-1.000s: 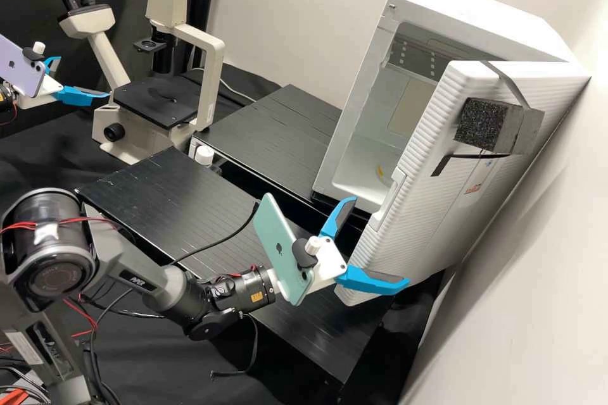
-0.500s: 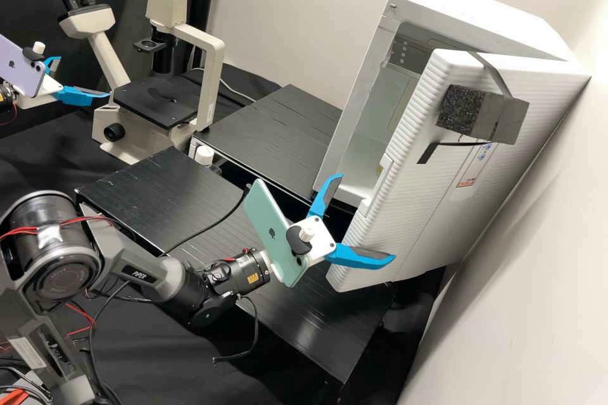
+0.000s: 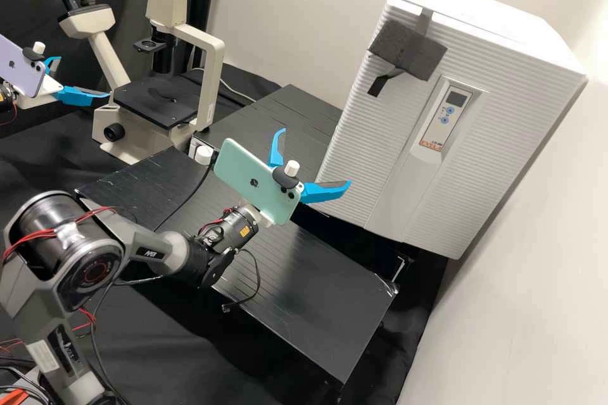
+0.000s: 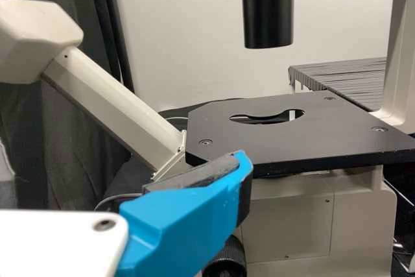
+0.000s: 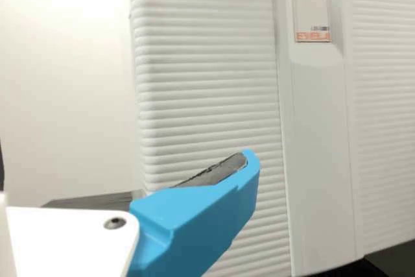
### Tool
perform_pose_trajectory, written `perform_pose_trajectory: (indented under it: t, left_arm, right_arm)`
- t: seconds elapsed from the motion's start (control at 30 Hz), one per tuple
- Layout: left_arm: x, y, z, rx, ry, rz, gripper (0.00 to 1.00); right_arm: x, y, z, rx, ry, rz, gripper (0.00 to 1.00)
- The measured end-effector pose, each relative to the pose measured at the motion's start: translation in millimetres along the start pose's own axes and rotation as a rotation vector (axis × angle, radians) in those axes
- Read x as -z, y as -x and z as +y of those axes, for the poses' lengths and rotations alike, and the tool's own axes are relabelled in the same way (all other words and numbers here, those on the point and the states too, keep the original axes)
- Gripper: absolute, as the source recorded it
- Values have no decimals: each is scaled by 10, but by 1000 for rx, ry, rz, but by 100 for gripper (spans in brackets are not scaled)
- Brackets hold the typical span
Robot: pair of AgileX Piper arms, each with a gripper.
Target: Close the incubator door.
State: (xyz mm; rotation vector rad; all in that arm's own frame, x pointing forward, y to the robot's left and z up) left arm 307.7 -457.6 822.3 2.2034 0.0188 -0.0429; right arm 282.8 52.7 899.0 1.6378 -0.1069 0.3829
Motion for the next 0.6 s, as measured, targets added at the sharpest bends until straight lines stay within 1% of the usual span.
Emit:
perform_pose_trajectory:
  t: [0.1, 0.23, 0.3, 0.43, 0.5, 0.57, 0.6]
  left_arm:
    - [0, 0, 0, 0, 0, 0, 100]
    - [0, 0, 0, 0, 0, 0, 100]
    - [0, 0, 0, 0, 0, 0, 100]
    - [0, 0, 0, 0, 0, 0, 100]
    - [0, 0, 0, 0, 0, 0, 100]
    - [0, 0, 0, 0, 0, 0, 100]
    - [0, 0, 0, 0, 0, 0, 100]
  right_arm:
    - [-23, -84, -70, -5, 25, -17, 100]
    - [-64, -172, -168, 7, 47, -39, 100]
    - [-79, -197, -215, 22, 66, -44, 100]
    - [-102, -201, -259, 24, 68, -61, 100]
    - [-107, -171, -280, 1, 51, -67, 100]
    - [-113, -125, -286, -21, 31, -55, 100]
    - [-119, -98, -288, -28, 6, -49, 100]
